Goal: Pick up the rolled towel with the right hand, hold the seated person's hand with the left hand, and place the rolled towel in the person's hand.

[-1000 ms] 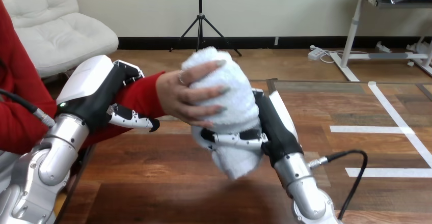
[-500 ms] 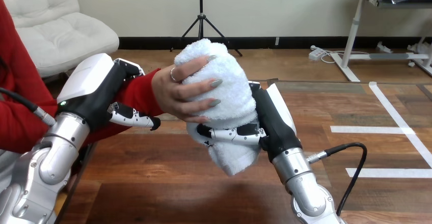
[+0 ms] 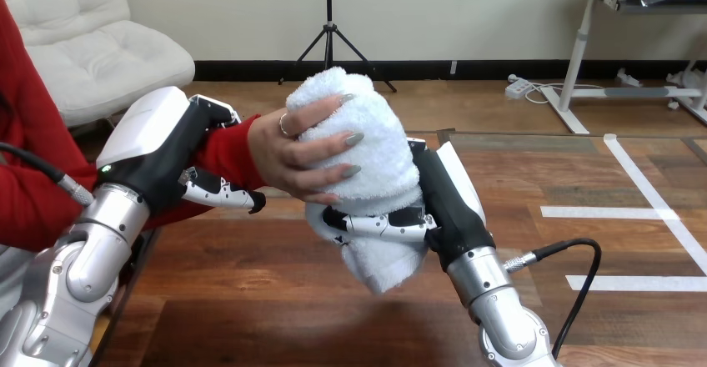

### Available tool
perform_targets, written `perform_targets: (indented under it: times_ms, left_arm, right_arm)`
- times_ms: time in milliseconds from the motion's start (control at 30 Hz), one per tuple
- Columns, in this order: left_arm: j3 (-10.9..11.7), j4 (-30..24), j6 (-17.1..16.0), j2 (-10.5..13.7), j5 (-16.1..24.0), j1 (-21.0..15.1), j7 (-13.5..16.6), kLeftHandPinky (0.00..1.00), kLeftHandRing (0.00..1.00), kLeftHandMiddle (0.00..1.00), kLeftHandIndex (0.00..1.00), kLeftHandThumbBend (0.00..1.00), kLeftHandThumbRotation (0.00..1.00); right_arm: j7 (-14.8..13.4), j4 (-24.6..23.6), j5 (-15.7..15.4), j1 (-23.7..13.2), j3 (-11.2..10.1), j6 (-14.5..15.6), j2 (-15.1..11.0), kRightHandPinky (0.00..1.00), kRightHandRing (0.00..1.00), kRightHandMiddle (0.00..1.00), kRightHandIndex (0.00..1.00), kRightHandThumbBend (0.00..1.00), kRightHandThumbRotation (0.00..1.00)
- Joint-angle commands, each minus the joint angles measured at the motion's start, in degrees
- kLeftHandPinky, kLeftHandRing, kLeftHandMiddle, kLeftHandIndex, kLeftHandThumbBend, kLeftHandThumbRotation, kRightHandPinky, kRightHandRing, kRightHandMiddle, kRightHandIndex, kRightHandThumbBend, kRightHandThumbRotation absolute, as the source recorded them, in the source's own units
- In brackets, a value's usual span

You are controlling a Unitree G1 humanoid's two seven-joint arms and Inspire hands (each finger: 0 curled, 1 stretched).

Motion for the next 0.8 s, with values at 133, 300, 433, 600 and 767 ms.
perform_targets:
  times_ms: [133,300,433,600,767]
  left_arm:
    - [-0.1,-3.6,0.0,-0.3,-0.6,-3.2,0.2,0.31,0.36,0.40,0.40,0.85,0.00]
    - [-0.1,-3.9,-0.1,-0.2,-0.5,-3.0,0.4,0.31,0.36,0.40,0.40,0.85,0.00]
    - [-0.1,-4.0,-0.1,-0.2,-0.4,-2.8,0.5,0.31,0.36,0.40,0.40,0.85,0.00]
    - [0.0,-4.5,0.3,-0.2,-0.6,-2.5,0.0,0.31,0.36,0.41,0.41,0.84,0.00]
    - [0.2,-5.0,-0.1,0.0,-1.1,-2.1,-0.3,0.32,0.37,0.42,0.41,0.84,0.00]
  right_arm:
    - [0.9,-6.2,0.6,-2.7,1.1,0.5,1.7,0.24,0.29,0.36,0.43,0.66,0.00]
    - [1.1,-6.4,0.7,-2.5,0.9,1.4,1.6,0.24,0.28,0.35,0.43,0.66,0.00]
    - [1.2,-6.5,0.6,-2.3,0.9,2.2,1.4,0.23,0.28,0.35,0.43,0.66,0.00]
    - [1.3,-6.5,0.6,-2.1,0.8,2.7,1.1,0.24,0.28,0.35,0.43,0.66,0.00]
    - [1.7,-6.4,0.8,-1.9,0.6,3.6,0.8,0.25,0.30,0.37,0.44,0.66,0.00]
